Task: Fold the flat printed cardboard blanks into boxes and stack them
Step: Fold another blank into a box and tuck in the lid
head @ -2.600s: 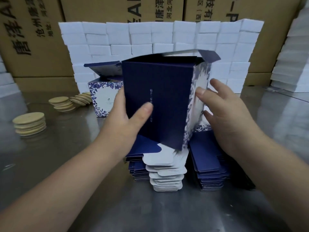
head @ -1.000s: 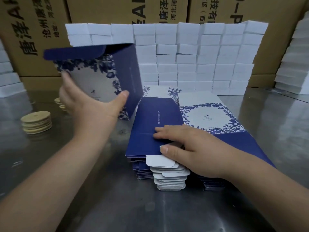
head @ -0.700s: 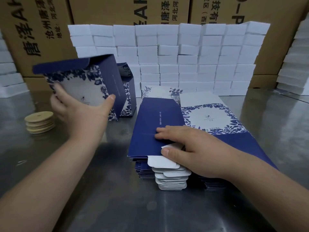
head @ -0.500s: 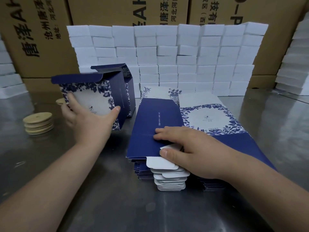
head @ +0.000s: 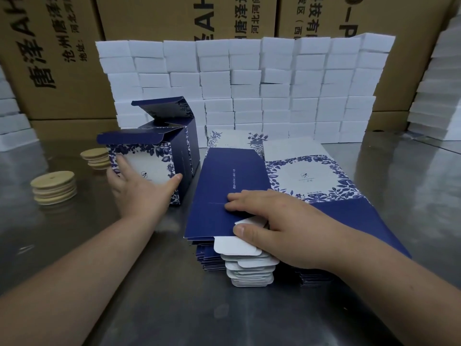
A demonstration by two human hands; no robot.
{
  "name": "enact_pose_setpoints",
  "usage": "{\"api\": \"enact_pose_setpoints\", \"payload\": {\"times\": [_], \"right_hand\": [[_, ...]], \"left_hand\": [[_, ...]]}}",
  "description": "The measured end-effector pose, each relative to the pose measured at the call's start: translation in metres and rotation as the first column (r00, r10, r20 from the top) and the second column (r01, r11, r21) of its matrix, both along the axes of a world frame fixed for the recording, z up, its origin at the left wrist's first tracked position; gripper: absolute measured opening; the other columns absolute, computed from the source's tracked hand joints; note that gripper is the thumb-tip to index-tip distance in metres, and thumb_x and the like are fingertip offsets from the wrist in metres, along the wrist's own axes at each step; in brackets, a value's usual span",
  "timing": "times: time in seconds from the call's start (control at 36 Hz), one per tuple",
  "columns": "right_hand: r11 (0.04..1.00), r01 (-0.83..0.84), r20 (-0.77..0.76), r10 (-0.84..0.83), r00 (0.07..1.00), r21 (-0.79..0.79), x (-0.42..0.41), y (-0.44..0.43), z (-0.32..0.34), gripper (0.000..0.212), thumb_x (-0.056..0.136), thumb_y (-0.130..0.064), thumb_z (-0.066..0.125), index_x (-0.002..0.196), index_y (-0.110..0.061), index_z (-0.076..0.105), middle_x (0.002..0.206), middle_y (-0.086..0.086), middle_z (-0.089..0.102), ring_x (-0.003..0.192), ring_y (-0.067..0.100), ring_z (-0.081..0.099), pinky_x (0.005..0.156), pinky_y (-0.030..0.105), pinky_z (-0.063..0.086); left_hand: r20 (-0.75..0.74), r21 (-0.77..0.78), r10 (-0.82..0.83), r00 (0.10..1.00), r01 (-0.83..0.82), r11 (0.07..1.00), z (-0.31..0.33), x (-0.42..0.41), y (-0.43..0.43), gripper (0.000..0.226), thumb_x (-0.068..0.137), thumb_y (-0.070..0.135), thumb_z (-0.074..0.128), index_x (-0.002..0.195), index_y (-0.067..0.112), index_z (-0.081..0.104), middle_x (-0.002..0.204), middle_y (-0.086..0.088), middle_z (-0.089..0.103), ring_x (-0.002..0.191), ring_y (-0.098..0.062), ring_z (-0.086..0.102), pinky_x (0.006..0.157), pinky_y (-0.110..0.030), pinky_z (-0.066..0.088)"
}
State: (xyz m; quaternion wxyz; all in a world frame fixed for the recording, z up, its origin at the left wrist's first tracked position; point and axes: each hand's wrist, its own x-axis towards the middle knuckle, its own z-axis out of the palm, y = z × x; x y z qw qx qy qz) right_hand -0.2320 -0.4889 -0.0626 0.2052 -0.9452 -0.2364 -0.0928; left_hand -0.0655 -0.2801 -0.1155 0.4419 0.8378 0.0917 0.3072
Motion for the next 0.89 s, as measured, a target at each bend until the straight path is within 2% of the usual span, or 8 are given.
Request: {"api": "enact_pose_setpoints", "payload": {"times": [0.14,0.39,0.56,0.61,0.67,0.72,0.81,0.89], "right_hand": [[1.0,0.009,-0.006,-0.009,1.0,0.0,0.0,0.001,0.001,0.049,0.092,-0.046,0.045,0.139,-0.033,0.044,0.147,-0.022,0.035,0.125,-0.013,0.014,0.085,-0.01,0.001],[1.0,-0.003,-0.017,0.002,1.0,-0.014,-0.001,0.001,0.002,0.049,0.093,-0.044,0.045,0.14,-0.032,0.042,0.15,-0.021,0.031,0.126,-0.013,0.002,0.083,-0.011,-0.002],[0.999,0.0,-0.026,-0.001,1.0,-0.038,-0.002,0.001,0.003,0.049,0.093,-0.044,0.044,0.14,-0.034,0.041,0.15,-0.022,0.029,0.126,-0.014,0.002,0.084,-0.01,-0.003],[0.999,0.003,-0.034,-0.004,0.999,-0.035,-0.002,0.002,0.003,0.049,0.093,-0.045,0.043,0.141,-0.035,0.04,0.15,-0.023,0.027,0.126,-0.015,0.002,0.091,-0.005,0.001],[0.999,0.008,-0.038,-0.009,0.999,-0.036,-0.002,0.002,0.004,0.049,0.093,-0.046,0.042,0.141,-0.037,0.039,0.151,-0.024,0.026,0.127,-0.015,0.001,0.098,0.005,0.006],[0.999,0.009,-0.041,-0.01,0.999,-0.04,-0.003,0.003,0.004,0.049,0.092,-0.047,0.042,0.141,-0.037,0.039,0.15,-0.024,0.026,0.127,-0.016,0.001,0.1,0.008,0.006],[0.999,0.007,-0.041,-0.009,0.999,-0.041,-0.002,0.003,0.004,0.05,0.092,-0.047,0.041,0.141,-0.036,0.038,0.15,-0.024,0.026,0.127,-0.016,0.0,0.099,0.006,0.004],[0.999,0.003,-0.034,-0.005,0.999,-0.048,-0.002,0.002,0.004,0.05,0.093,-0.047,0.041,0.141,-0.036,0.038,0.151,-0.024,0.026,0.127,-0.015,-0.002,0.09,-0.006,-0.004]], "left_hand": [[0.008,0.069,0.031,0.999,-0.032,0.997,0.0,0.011,-0.004,0.118,0.061,0.059,0.076,0.148,0.024,0.005,0.154,-0.016,0.007,0.139,-0.036,0.018,0.112,-0.047,0.023],[-0.012,0.116,0.054,0.998,-0.052,0.992,0.001,0.032,-0.01,0.118,0.062,0.064,0.072,0.149,0.025,0.003,0.154,-0.017,0.006,0.14,-0.036,0.017,0.113,-0.047,0.021],[-0.028,0.125,0.067,0.997,-0.063,0.99,0.002,0.048,-0.014,0.118,0.062,0.067,0.07,0.149,0.025,0.002,0.155,-0.017,0.006,0.14,-0.035,0.017,0.113,-0.045,0.02],[-0.03,0.121,0.069,0.997,-0.065,0.99,0.002,0.052,-0.016,0.118,0.062,0.067,0.07,0.149,0.025,0.002,0.155,-0.017,0.006,0.141,-0.034,0.017,0.113,-0.045,0.019],[-0.028,0.121,0.069,0.997,-0.065,0.991,0.003,0.057,-0.017,0.118,0.062,0.066,0.07,0.149,0.024,0.002,0.155,-0.017,0.005,0.141,-0.034,0.016,0.113,-0.045,0.018],[-0.027,0.123,0.07,0.997,-0.066,0.99,0.003,0.062,-0.018,0.119,0.062,0.067,0.07,0.149,0.024,0.002,0.155,-0.017,0.005,0.142,-0.033,0.015,0.114,-0.044,0.018],[-0.031,0.128,0.072,0.997,-0.067,0.989,0.002,0.069,-0.019,0.119,0.062,0.068,0.07,0.149,0.024,0.001,0.155,-0.017,0.005,0.142,-0.033,0.014,0.114,-0.044,0.018],[-0.028,0.142,0.079,0.996,-0.075,0.987,0.002,0.075,-0.02,0.119,0.062,0.068,0.069,0.149,0.023,0.002,0.155,-0.017,0.005,0.141,-0.033,0.015,0.114,-0.044,0.018]]}}
